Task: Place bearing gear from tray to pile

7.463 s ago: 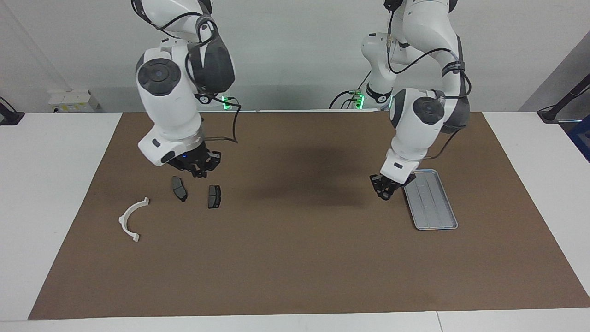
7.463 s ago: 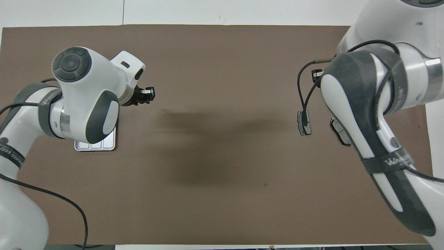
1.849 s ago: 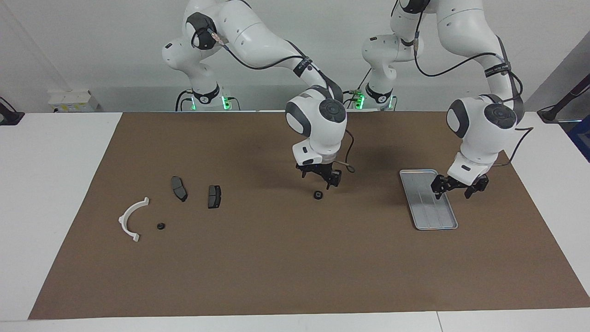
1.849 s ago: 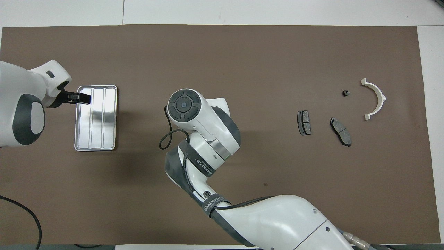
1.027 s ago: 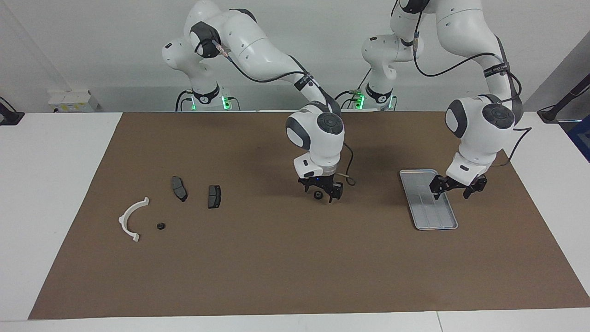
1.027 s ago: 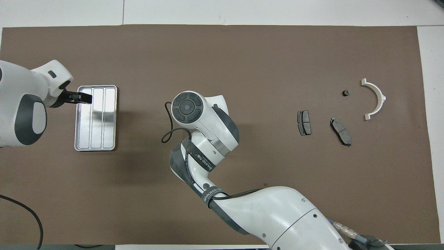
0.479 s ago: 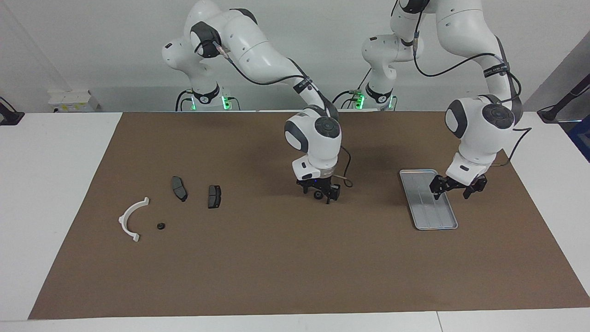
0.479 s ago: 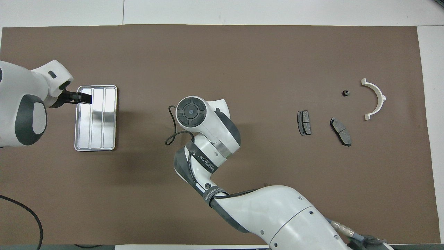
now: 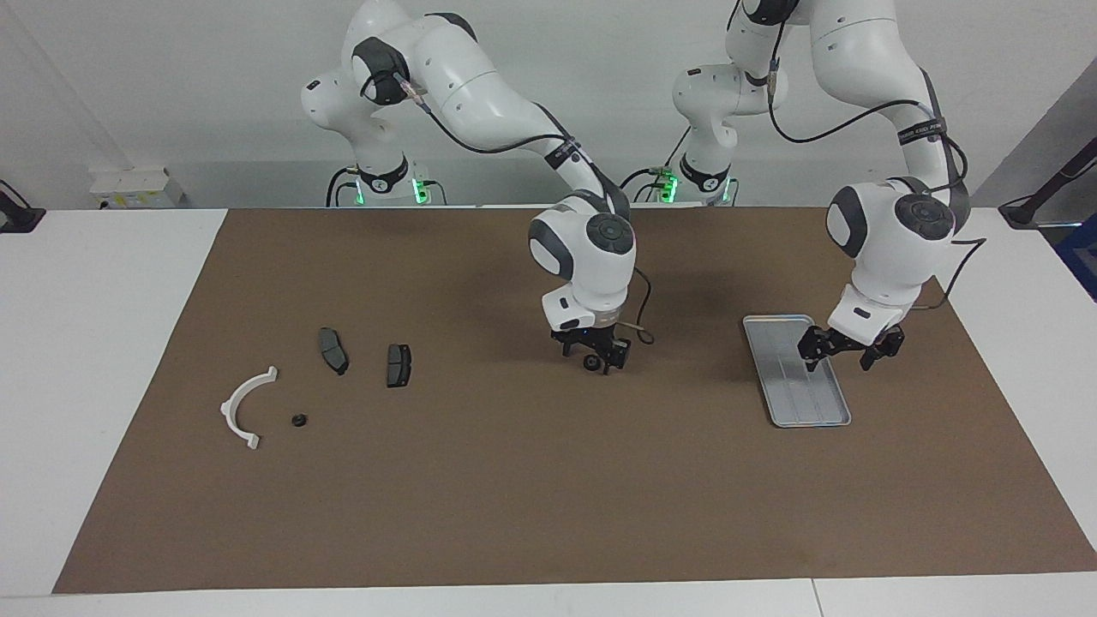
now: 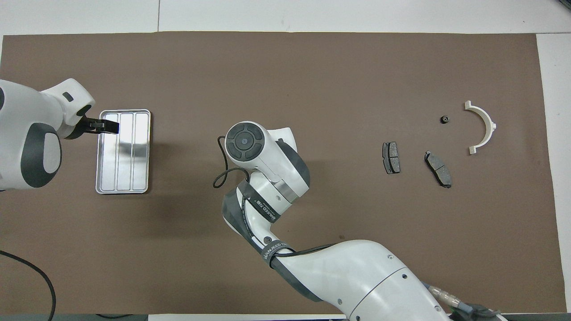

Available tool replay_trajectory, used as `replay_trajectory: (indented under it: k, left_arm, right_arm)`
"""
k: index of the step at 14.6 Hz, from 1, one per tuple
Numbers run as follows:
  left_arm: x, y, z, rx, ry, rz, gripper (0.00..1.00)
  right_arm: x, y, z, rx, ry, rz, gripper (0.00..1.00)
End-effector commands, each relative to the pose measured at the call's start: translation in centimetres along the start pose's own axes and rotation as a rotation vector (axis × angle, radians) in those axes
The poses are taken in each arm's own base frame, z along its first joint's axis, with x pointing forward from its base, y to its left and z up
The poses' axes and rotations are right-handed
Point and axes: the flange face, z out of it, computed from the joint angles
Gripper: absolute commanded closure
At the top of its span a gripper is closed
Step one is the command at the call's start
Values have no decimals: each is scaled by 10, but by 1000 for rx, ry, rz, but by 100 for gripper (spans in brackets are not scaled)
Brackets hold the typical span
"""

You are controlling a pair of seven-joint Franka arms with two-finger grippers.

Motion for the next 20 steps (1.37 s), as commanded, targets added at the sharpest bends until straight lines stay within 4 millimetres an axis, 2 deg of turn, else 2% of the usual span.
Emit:
replay_trajectory:
  k: [1,3,4,7,9,10,12,13,15,17,20]
  left_arm:
    - [-6,6,-4,-7,15,-13,0]
    - [-5,8,-5,-7,17,-18,0]
    - [-6,7,-4,-7,14,-18,0]
    - [-5,7,-8,-5,17,-18,0]
    - [-4,9,-16,-9,16,-19,0]
    - [-4,10,-28,-21,12,-28,0]
    - [0,16,-69,-49,-13,-35,0]
    - [1,16,-90,-54,-40,-34,0]
    - [-4,15,-135,-73,-65,-41,0]
    - [-21,14,-182,-111,-46,-60,0]
    - [-51,13,-235,-116,-55,-55,0]
  right_arm:
    - [-7,-4,-7,26,-34,44,20]
    - [-7,-4,-7,26,-33,43,29]
    - [-7,-3,-7,25,-33,43,40]
    - [-6,-3,-7,24,-32,44,96]
    - [-4,-1,-5,9,-40,47,100]
    - [-4,0,-5,6,-40,46,100]
    - [-3,2,-4,-14,-35,41,100]
    - [1,1,-10,-25,-35,41,100]
    - [20,5,-31,-48,-36,49,100]
    - [33,10,-62,-64,-43,32,100]
    - [72,42,-123,-62,-61,-20,100]
